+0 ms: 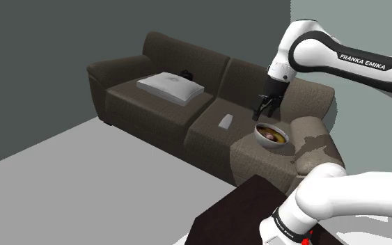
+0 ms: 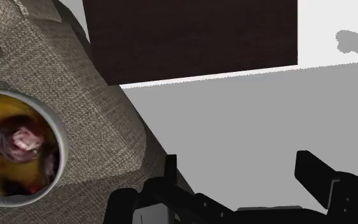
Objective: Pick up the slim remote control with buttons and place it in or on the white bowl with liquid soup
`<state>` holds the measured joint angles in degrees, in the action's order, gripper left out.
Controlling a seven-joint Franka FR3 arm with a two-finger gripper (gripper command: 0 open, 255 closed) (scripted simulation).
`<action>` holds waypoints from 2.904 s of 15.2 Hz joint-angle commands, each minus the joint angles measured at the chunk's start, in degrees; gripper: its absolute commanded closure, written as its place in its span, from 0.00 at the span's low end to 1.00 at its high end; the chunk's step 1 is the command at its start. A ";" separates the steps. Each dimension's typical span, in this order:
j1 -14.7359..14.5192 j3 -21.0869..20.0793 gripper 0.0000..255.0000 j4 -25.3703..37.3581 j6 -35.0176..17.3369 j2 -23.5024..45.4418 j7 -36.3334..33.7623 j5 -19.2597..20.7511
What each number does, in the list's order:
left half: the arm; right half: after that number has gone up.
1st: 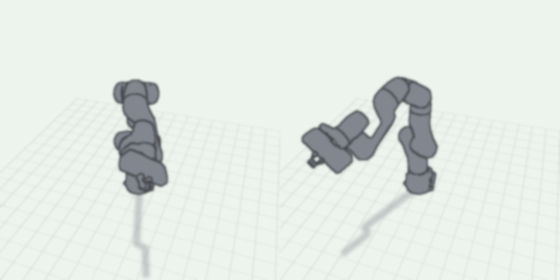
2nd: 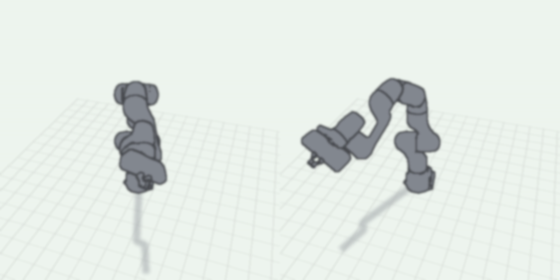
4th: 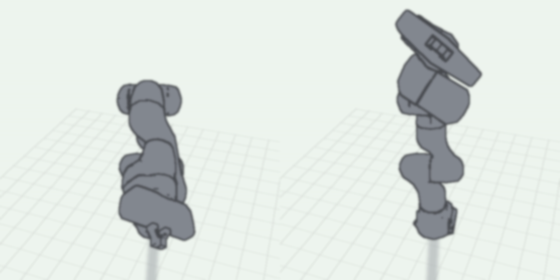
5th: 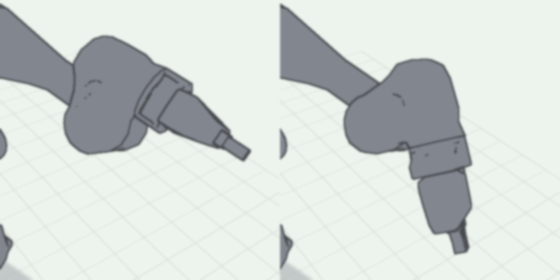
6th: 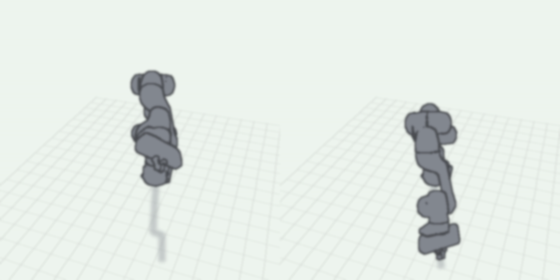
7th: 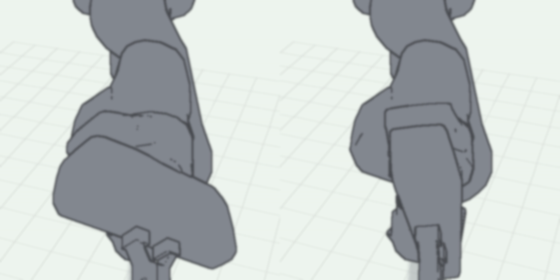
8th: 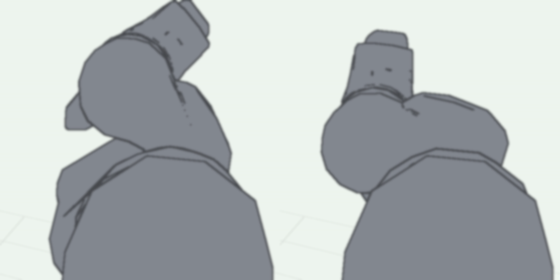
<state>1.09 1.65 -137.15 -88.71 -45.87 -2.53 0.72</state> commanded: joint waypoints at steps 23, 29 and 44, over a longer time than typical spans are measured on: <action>9.10 3.30 0.00 16.09 -28.67 43.40 -20.00 -0.47; 11.22 5.39 0.00 24.82 -31.83 55.00 -24.12 -1.81; 16.76 8.84 0.00 44.67 -34.72 77.52 -30.70 -6.70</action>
<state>17.76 10.48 -92.12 -122.78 31.38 -33.28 -5.89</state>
